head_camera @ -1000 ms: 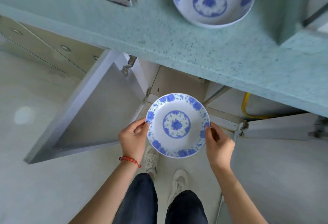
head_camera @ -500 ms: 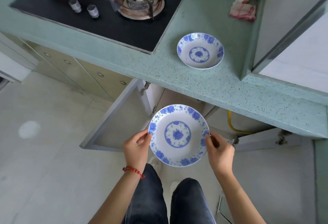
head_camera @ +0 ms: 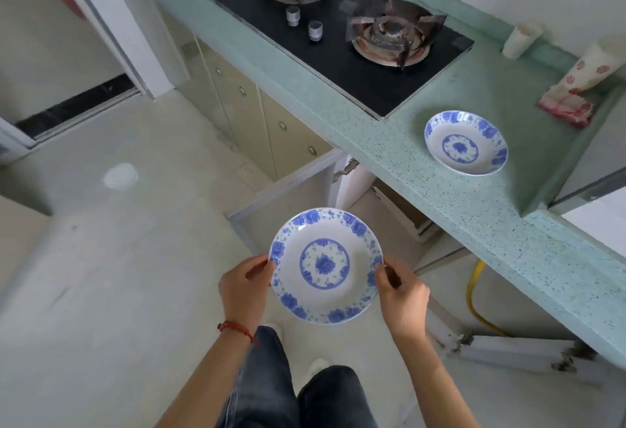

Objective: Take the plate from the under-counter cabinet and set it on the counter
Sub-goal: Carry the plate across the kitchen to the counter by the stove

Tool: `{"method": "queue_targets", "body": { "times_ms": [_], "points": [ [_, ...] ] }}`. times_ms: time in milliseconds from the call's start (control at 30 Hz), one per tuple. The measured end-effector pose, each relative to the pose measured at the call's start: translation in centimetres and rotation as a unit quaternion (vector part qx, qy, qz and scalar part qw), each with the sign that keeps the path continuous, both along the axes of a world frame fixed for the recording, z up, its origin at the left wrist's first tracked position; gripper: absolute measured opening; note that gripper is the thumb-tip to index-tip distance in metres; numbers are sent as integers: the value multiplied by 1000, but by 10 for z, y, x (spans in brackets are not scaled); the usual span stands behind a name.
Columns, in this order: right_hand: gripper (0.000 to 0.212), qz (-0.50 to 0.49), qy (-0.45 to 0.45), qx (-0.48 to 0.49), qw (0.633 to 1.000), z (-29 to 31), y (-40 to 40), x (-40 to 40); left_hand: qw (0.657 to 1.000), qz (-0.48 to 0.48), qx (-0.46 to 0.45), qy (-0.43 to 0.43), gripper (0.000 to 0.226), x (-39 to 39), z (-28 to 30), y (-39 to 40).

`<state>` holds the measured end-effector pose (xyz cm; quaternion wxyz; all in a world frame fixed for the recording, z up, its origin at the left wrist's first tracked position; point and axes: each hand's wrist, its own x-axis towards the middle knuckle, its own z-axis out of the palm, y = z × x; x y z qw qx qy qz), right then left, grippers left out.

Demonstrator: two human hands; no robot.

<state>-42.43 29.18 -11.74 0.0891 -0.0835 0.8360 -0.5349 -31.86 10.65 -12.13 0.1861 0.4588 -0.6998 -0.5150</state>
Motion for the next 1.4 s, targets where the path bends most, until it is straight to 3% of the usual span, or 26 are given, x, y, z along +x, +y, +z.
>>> {"method": "queue_targets", "body": {
  "times_ms": [167,333,633,800,1033,1400],
  "points": [
    [16,83,17,12,996,1,-50,19,995,97,34,12,11,45,2,-31],
    [32,173,-6,3,985,4,-118,55,982,185,36,14,12,107,0,-77],
    [18,298,-27,7,954,-7,-255,139,952,305,25,4,13,227,2,-169],
    [25,352,-14,-20,936,-7,-319,171,933,359,22,14,12,268,5,-210],
    [16,382,14,-20,924,-16,-398,172,917,398,31,19,12,274,-1,-271],
    [13,394,14,-24,919,-17,-569,93,918,395,-5,20,12,198,4,-436]
  ]
}}
